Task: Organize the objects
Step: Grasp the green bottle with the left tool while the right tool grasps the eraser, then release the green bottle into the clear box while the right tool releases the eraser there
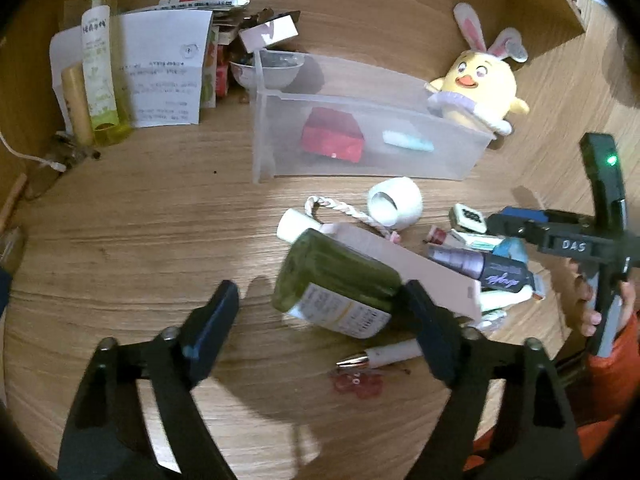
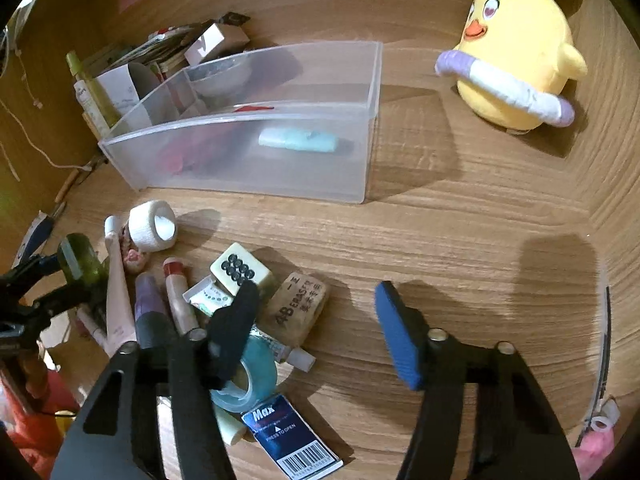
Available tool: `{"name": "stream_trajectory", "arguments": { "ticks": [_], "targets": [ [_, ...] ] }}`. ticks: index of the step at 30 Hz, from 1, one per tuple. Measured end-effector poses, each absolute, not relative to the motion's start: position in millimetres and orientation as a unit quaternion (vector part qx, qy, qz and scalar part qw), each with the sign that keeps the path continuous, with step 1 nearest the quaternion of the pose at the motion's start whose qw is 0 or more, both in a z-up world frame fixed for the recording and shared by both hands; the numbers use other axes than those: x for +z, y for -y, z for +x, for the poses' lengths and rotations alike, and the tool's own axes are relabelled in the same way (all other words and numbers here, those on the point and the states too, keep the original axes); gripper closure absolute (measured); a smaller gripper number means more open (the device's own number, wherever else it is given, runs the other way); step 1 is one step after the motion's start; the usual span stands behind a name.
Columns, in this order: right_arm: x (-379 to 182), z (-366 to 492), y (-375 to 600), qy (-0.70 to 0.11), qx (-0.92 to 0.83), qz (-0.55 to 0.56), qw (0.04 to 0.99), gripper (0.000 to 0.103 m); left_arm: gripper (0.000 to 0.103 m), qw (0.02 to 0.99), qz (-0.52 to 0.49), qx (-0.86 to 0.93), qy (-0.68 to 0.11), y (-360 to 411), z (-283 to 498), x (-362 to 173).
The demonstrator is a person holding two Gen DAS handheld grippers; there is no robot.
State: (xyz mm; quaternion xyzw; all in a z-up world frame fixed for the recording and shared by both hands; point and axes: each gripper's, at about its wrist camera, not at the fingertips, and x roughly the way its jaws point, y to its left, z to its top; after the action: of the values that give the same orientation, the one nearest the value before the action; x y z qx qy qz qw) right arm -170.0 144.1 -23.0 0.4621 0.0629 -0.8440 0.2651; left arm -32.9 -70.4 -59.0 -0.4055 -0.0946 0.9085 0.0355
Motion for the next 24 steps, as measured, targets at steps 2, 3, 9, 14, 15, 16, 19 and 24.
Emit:
{"name": "stream_trajectory", "arguments": {
  "ticks": [2, 3, 9, 14, 15, 16, 19, 24],
  "targets": [
    [-24, -170, -142, -0.072, -0.843, 0.463, 0.264, 0.062, 0.033, 0.034, -0.401, 0.911, 0.094, 71, -33, -57],
    [-25, -169, -141, -0.078, -0.844, 0.462, 0.262, 0.067, 0.038, 0.035, -0.399, 0.912, 0.094, 71, -33, -56],
    [-26, -165, -139, -0.097, -0.85, 0.449, 0.258, 0.08, 0.039, 0.033, -0.395, 0.912, 0.103, 75, -37, -55],
    [-21, -165, -143, -0.088, -0.858, 0.438, 0.253, 0.081, 0.04, 0.021, -0.383, 0.918, 0.098, 76, -35, -47],
    [-19, -165, -144, -0.086, -0.859, 0.436, 0.253, 0.081, 0.04, 0.017, -0.379, 0.92, 0.097, 77, -34, -44],
    [-16, -165, -145, -0.082, -0.862, 0.431, 0.252, 0.081, 0.04, 0.015, -0.376, 0.921, 0.096, 78, -34, -41],
    [-5, -164, -147, -0.073, -0.869, 0.417, 0.255, 0.081, 0.04, 0.012, -0.36, 0.928, 0.097, 80, -33, -28],
    [19, -160, -148, -0.058, -0.883, 0.386, 0.261, 0.081, 0.04, 0.007, -0.335, 0.937, 0.096, 82, -40, -4]
  ]
}}
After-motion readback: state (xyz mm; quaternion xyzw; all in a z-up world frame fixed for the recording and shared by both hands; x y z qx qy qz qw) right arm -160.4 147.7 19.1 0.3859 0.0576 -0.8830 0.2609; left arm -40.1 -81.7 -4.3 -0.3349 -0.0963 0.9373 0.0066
